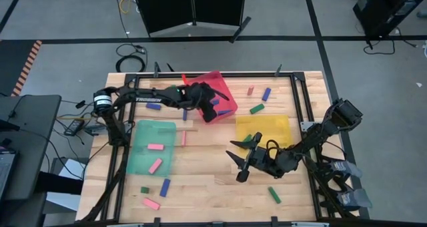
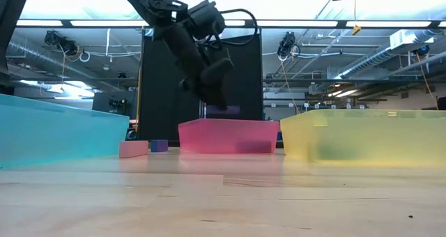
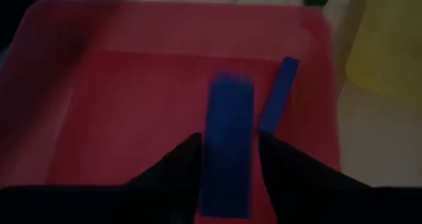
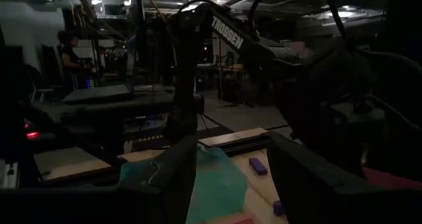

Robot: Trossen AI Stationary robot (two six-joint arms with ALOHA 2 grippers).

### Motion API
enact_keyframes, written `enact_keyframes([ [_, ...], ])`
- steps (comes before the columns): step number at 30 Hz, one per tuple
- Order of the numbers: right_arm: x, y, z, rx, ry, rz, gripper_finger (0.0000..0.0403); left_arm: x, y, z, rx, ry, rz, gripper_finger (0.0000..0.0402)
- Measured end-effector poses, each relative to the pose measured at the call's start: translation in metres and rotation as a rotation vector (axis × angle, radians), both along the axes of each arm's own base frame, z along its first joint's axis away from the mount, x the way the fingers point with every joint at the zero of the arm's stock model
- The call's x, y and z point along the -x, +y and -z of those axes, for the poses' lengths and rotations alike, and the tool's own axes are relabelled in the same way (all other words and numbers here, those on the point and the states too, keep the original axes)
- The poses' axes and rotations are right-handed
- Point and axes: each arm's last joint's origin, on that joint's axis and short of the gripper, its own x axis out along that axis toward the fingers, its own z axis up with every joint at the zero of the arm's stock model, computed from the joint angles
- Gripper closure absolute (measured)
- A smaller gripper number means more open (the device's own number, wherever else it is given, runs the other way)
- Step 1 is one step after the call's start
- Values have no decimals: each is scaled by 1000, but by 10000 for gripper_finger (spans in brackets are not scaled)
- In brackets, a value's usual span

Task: Sort blocks
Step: Put the blue block into the red bin, then put the pink block into the green bin

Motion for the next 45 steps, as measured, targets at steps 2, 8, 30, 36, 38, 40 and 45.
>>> enact_keyframes([
  [2, -1, -2, 0, -2, -1, 7, 206, -2, -4, -4, -6, -22, 13, 219],
  [8, -3, -5, 0, -1, 1, 21, 206, 4, -23, -33, -35, -114, 41, 169],
  [30, -12, -24, -29, 1, 175, 611, 229, 127, -138, -34, 103, -716, 206, 175],
  [36, -22, -40, -46, 22, 204, 677, 229, 131, -156, -34, 91, -740, 251, 175],
  [38, -24, -42, -45, 22, 205, 686, 228, 133, -161, -37, 92, -762, 274, 175],
  [40, -24, -39, -42, 15, 197, 677, 227, 135, -165, -42, 83, -796, 303, 175],
  [45, -31, -15, -17, 36, 123, 293, 229, 143, -172, -55, 49, -875, 364, 175],
])
